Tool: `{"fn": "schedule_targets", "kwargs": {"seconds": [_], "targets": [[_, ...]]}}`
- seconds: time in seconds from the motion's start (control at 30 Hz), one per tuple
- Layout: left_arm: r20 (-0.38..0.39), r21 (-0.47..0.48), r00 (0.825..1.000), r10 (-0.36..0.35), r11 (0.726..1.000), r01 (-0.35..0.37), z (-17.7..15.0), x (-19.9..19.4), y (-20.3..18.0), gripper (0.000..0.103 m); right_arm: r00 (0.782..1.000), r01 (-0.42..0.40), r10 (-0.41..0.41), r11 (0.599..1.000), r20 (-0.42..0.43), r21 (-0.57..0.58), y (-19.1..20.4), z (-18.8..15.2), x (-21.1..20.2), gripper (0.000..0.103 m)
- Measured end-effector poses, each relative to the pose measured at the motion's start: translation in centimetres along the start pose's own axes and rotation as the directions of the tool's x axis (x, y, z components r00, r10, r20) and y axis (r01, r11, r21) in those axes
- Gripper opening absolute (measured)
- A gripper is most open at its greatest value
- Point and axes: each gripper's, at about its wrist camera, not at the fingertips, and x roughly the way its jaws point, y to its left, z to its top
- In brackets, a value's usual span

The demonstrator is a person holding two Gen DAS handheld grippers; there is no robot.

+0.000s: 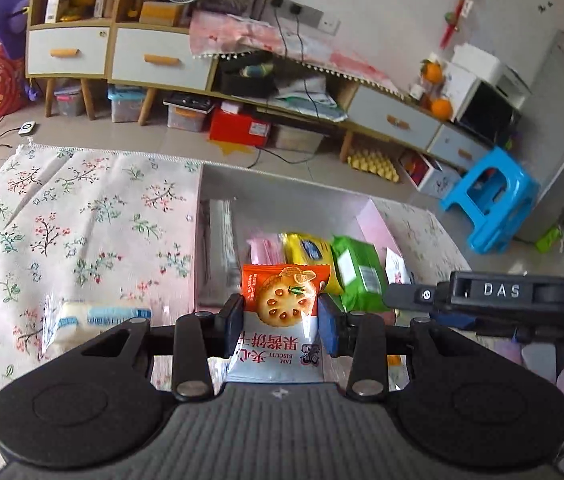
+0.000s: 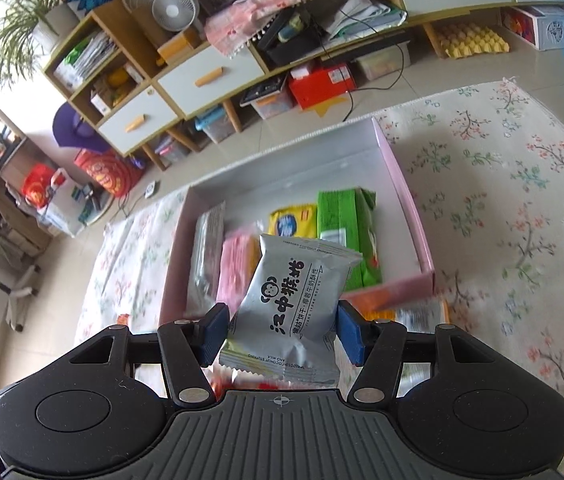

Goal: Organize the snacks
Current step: 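Carry both packets into the pink box and open both tools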

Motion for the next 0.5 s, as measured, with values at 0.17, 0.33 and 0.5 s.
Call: {"fn": "schedule_targets", "kwargs": {"seconds": [0.17, 0.33, 0.5], "targets": [[0.040, -0.029, 0.999, 0.018, 0.999, -0.016, 1.0, 1.5, 0.2, 0.036, 1.000, -0.005, 0.005, 1.000, 0.020, 0.017, -0.5, 1.2, 1.6, 0.058], [0.065, -0.048, 0.997, 0.048, 0.998, -0.045, 1.2, 2.8, -0.1, 0.036, 0.998, -0.009, 0.008, 1.000, 0.060, 0.024, -0.7, 2.3, 2.7, 0.058], [0.086, -0.043, 0.992, 0.090, 0.995, -0.086, 1.1, 4.3, -0.4, 0.036, 0.997, -0.013, 0.012, 1.000, 0.073, 0.015, -0.9, 2.8, 3.7, 0.058]]}}
